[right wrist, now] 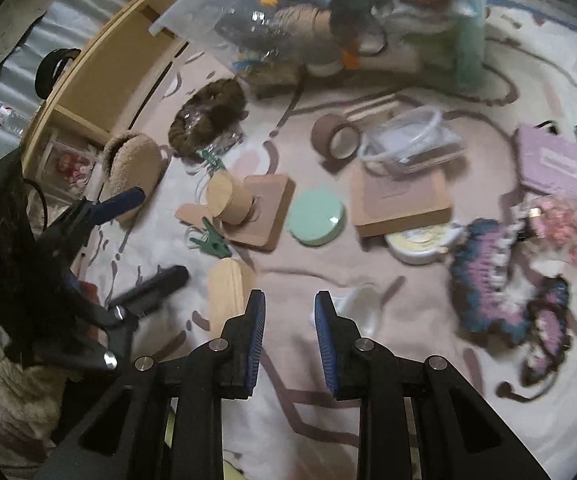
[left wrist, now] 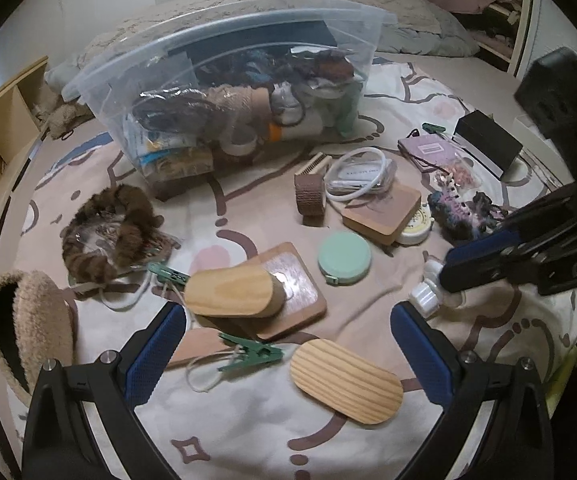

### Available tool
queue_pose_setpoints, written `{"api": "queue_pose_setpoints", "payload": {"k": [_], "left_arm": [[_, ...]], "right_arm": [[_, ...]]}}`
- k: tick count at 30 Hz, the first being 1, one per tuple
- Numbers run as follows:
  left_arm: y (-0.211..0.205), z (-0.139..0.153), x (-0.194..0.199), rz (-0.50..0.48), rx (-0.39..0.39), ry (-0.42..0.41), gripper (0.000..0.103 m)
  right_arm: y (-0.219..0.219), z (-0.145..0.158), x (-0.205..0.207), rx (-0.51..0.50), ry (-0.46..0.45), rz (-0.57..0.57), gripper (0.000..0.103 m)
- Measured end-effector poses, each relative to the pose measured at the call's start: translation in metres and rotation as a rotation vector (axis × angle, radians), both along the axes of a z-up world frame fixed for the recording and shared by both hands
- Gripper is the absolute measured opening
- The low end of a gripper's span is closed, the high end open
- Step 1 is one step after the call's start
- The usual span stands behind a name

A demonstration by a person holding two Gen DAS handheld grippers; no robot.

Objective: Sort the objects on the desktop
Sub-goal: 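Lower the right tool toward the white knob-shaped cup while the left tool approaches the oval wooden block, then close the left tool on the oval wooden block while the right tool hovers over the white cup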

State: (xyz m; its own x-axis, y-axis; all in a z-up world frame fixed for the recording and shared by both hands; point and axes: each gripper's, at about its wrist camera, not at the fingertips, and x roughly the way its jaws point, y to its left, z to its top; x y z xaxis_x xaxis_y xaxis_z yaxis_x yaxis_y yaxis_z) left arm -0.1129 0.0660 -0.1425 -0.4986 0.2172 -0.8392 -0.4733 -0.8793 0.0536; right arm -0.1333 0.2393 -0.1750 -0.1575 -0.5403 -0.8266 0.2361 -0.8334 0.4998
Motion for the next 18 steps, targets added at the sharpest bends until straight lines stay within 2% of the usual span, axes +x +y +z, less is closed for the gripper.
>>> {"api": "queue_pose_setpoints", "payload": {"k": [5, 11, 16, 18], "left_arm": [[0.002, -0.01, 0.007, 0.004, 0.014, -0.019, 0.103], [0.005, -0.023, 0.019, -0.006, 0.022, -0.057, 0.103], [0.011, -0.032, 0.028, -0.057, 0.002, -0.094, 0.103], [0.01, -0.033, 0.03, -0.074, 0.018, -0.123, 0.103]], "right_arm": [[-0.011, -0.026, -0.003, 0.016, -0.081, 0.007, 0.026], [0.012, -0.02, -0.002, 0.03, -0.054, -0.032, 0.026], [0.032, -0.02, -0.004, 0.057, -0.058, -0.081, 0.026], [0.039, -0.023, -0.005, 0.077, -0.071, -0.1, 0.026]]}}
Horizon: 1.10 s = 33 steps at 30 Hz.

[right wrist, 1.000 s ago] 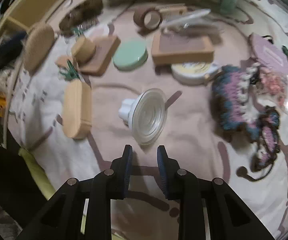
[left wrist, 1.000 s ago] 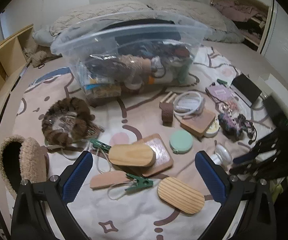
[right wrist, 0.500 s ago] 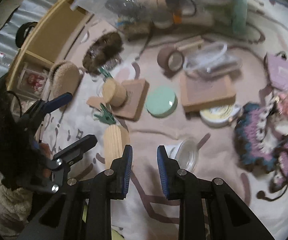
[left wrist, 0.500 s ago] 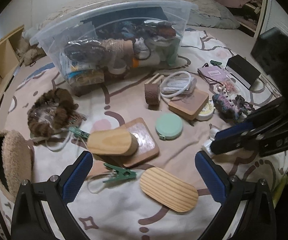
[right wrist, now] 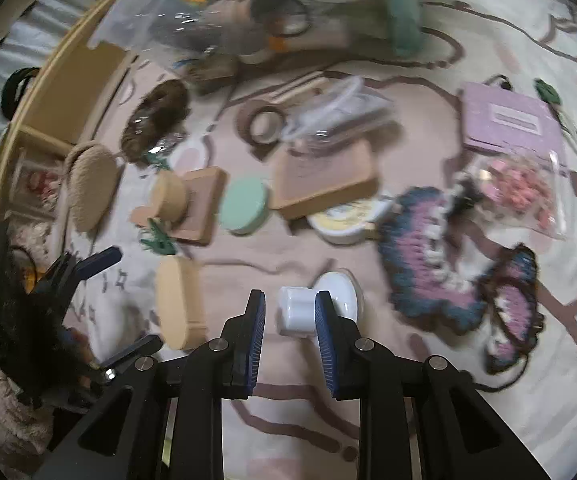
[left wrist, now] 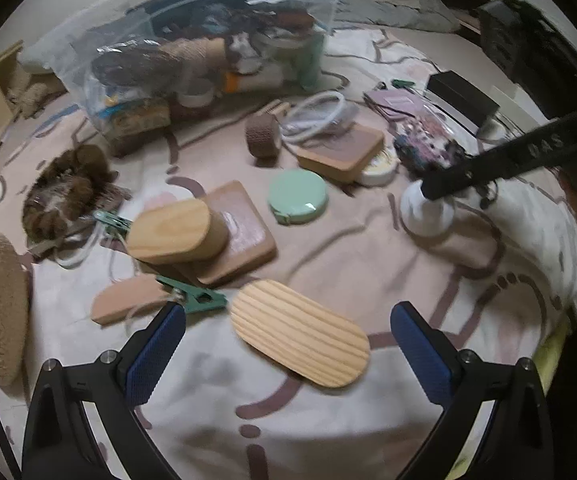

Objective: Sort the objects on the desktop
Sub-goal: 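Close the left tool on the oval wooden block while the right tool hovers over the white cup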

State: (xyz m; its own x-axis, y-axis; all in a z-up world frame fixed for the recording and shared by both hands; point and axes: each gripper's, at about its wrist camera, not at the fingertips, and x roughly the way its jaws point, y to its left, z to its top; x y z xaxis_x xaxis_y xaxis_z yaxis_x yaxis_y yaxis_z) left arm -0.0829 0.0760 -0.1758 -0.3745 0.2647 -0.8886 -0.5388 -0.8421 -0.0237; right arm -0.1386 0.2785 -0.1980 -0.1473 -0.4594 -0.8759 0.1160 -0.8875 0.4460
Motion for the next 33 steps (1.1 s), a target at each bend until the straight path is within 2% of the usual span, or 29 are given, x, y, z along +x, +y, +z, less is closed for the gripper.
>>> {"api": "queue_pose_setpoints", "payload": {"k": [5, 9, 13, 17, 22, 28, 33], "left_arm": [[-0.006, -0.006, 0.001, -0.019, 0.118, -0.198, 0.103], [-0.008, -0.011, 0.006, -0.006, 0.138, -0.292, 0.103], [-0.005, -0.024, 0.013, -0.02, 0.201, -0.45, 0.103], [0.009, -0.027, 0.018, -0.061, 0.204, -0.463, 0.103], [0.027, -0.027, 0.018, -0.085, 0.187, -0.453, 0.103], [0.046, -0.028, 0.012, -0.122, 0.21, -0.462, 0.103], [0.058, -0.033, 0.014, -0.162, 0.229, -0.508, 0.103]], "right_arm": [[0.022, 0.005, -0.002, 0.007, 0.005, -0.071, 0.026], [0.036, 0.019, -0.004, -0.02, 0.042, -0.112, 0.026], [0.043, 0.035, -0.003, 0.012, 0.099, -0.131, 0.026], [0.044, 0.045, -0.002, 0.027, 0.139, -0.129, 0.026], [0.043, 0.049, -0.003, 0.023, 0.153, -0.125, 0.026], [0.041, 0.051, -0.001, 0.027, 0.163, -0.113, 0.026], [0.04, 0.052, 0.001, 0.027, 0.166, -0.109, 0.026]]}}
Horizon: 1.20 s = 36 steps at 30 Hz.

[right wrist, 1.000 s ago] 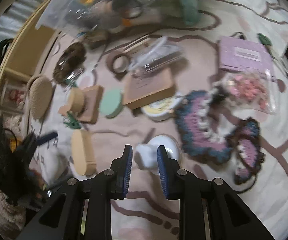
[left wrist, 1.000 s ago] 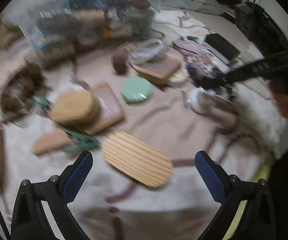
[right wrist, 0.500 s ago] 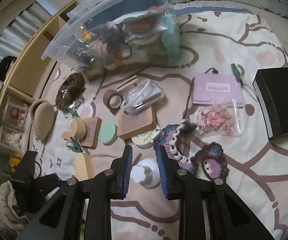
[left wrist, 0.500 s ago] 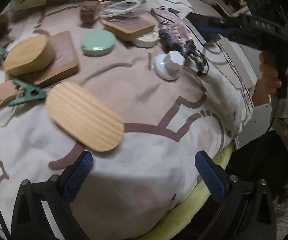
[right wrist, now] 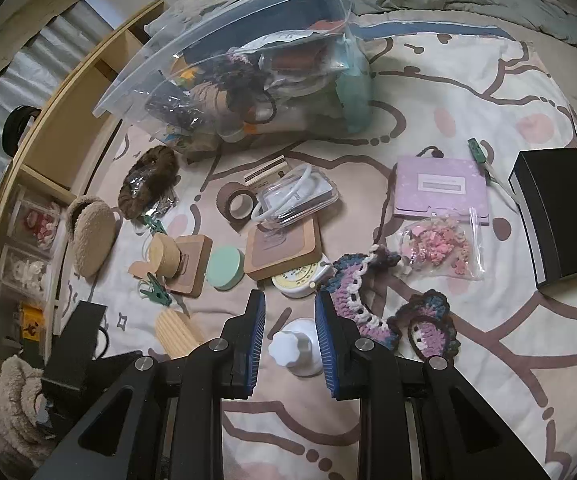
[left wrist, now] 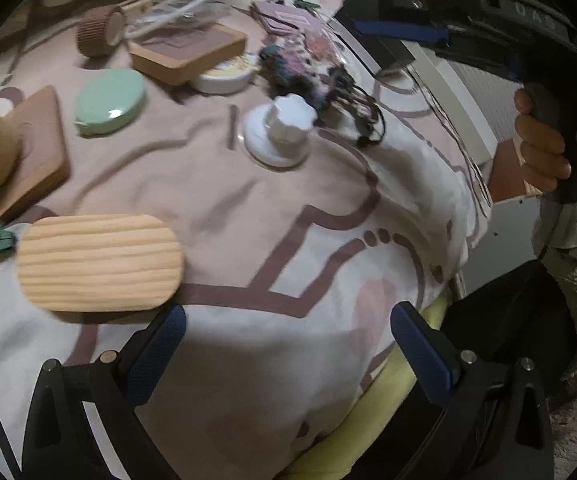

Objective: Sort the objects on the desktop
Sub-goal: 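Close the left tool on the oval wooden block while the right tool hovers over the white cup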

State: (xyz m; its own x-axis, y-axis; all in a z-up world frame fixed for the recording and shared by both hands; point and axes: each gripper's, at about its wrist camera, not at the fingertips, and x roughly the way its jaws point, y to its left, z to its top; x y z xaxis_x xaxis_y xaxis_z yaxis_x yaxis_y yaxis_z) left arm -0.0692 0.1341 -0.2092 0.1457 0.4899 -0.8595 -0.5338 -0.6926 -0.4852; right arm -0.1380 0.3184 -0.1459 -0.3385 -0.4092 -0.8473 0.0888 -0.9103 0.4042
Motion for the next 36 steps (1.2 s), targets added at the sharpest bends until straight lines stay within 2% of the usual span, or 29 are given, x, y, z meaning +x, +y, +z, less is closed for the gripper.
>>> {"api": "queue_pose_setpoints", "payload": {"k": [3, 6, 16, 24, 32, 36], "left_arm": [[-0.003, 0.007, 0.005, -0.036, 0.003, 0.035, 0.103], [-0.016, 0.015, 0.002, -0.032, 0.012, 0.065, 0.103], [-0.072, 0.026, -0.037, 0.11, -0.021, 0.168, 0.103], [-0.067, 0.008, -0.044, 0.085, -0.11, 0.236, 0.103], [-0.051, -0.009, -0.041, 0.068, -0.154, 0.238, 0.103], [-0.047, -0.015, -0.04, 0.088, -0.176, 0.246, 0.103]], "right_arm": [[0.0, 0.0, 0.0, -0.001, -0.002, 0.0, 0.026], [-0.001, -0.002, 0.001, -0.001, -0.007, 0.009, 0.026], [-0.007, -0.006, 0.001, 0.002, -0.018, 0.029, 0.026], [-0.009, -0.01, 0.002, 0.01, -0.026, 0.037, 0.026], [-0.016, -0.02, 0.004, 0.008, -0.055, 0.084, 0.026], [-0.021, -0.029, 0.008, -0.034, -0.081, 0.14, 0.026]]}}
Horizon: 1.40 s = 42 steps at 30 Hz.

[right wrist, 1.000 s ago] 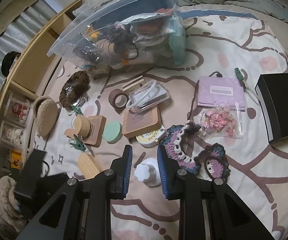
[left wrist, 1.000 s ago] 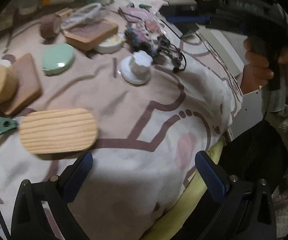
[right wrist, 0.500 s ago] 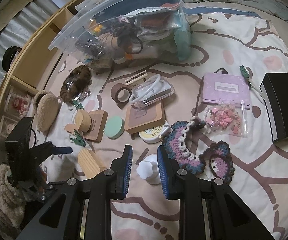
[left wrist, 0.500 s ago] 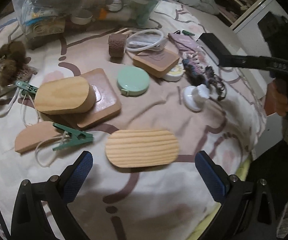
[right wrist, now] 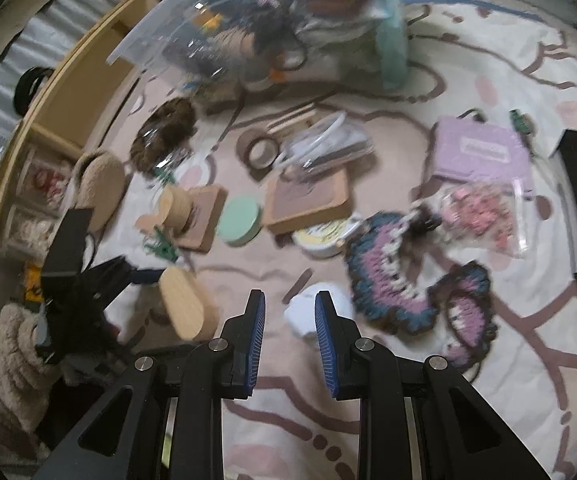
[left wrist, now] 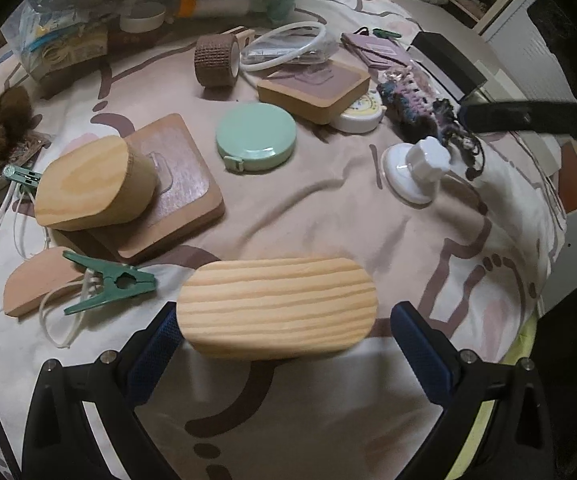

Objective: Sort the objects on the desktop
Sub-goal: 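Close the left tool on the oval wooden block while the right tool hovers over the white cup, then lift the wooden block with the left tool while the right tool closes on the white cup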

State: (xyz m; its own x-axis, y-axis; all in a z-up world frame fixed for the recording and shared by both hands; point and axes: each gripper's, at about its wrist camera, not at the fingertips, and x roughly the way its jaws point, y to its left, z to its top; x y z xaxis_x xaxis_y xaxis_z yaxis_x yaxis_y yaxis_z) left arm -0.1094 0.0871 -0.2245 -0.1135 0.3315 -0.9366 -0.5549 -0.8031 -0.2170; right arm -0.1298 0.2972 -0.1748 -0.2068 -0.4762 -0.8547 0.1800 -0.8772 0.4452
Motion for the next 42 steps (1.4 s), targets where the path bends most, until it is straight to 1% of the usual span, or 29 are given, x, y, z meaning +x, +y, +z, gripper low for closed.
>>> {"api": "queue_pose_setpoints", "payload": {"k": [4, 9, 12, 17, 19, 22, 25, 27, 29, 30, 31, 32, 33, 34, 36, 39, 42], "left_arm": [[0.001, -0.005, 0.0, 0.031, -0.007, 0.011, 0.103], [0.004, -0.009, 0.004, 0.037, -0.032, 0.044, 0.103], [0.006, -0.012, 0.007, 0.03, -0.046, 0.066, 0.103], [0.005, -0.014, 0.008, 0.032, -0.051, 0.073, 0.103], [0.004, -0.014, 0.007, 0.033, -0.052, 0.072, 0.103], [0.003, -0.015, 0.007, 0.037, -0.049, 0.071, 0.103], [0.002, -0.016, 0.008, 0.047, -0.046, 0.079, 0.103], [0.002, -0.016, 0.009, 0.045, -0.053, 0.088, 0.103], [0.002, -0.016, 0.01, 0.043, -0.061, 0.096, 0.103], [0.002, -0.017, 0.011, 0.042, -0.063, 0.097, 0.103], [0.002, -0.017, 0.011, 0.041, -0.066, 0.099, 0.103], [0.002, -0.017, 0.011, 0.04, -0.067, 0.1, 0.103], [0.001, -0.017, 0.011, 0.04, -0.067, 0.103, 0.103], [0.001, -0.016, 0.011, 0.039, -0.066, 0.106, 0.103], [0.0, -0.016, 0.012, 0.038, -0.065, 0.111, 0.103], [-0.003, -0.016, 0.014, 0.04, -0.06, 0.126, 0.103], [-0.004, -0.017, 0.017, 0.041, -0.06, 0.154, 0.103]], "right_arm": [[-0.001, -0.012, 0.002, -0.03, -0.037, 0.019, 0.026], [0.002, -0.025, 0.0, -0.048, -0.073, -0.001, 0.026], [0.009, -0.027, -0.005, -0.075, -0.076, -0.032, 0.026], [0.024, -0.045, -0.011, -0.091, -0.146, -0.107, 0.026], [0.031, -0.051, -0.013, -0.126, -0.16, -0.14, 0.026], [0.039, -0.049, -0.015, -0.111, -0.14, -0.174, 0.026], [0.05, -0.048, -0.018, -0.066, -0.12, -0.219, 0.026], [0.058, -0.048, -0.018, -0.081, -0.115, -0.247, 0.026], [0.061, -0.046, -0.018, -0.123, -0.1, -0.255, 0.027], [0.06, -0.043, -0.017, -0.141, -0.085, -0.244, 0.03], [0.059, -0.04, -0.016, -0.147, -0.074, -0.23, 0.053], [0.054, -0.037, -0.014, -0.15, -0.059, -0.21, 0.085], [0.049, -0.033, -0.012, -0.15, -0.042, -0.188, 0.089], [0.046, -0.031, -0.011, -0.146, -0.029, -0.166, 0.089], [0.032, -0.027, -0.01, -0.107, -0.015, -0.11, 0.089], [0.015, -0.025, -0.006, -0.008, 0.022, -0.035, 0.089], [-0.004, -0.03, 0.0, 0.094, 0.075, 0.047, 0.089]]}}
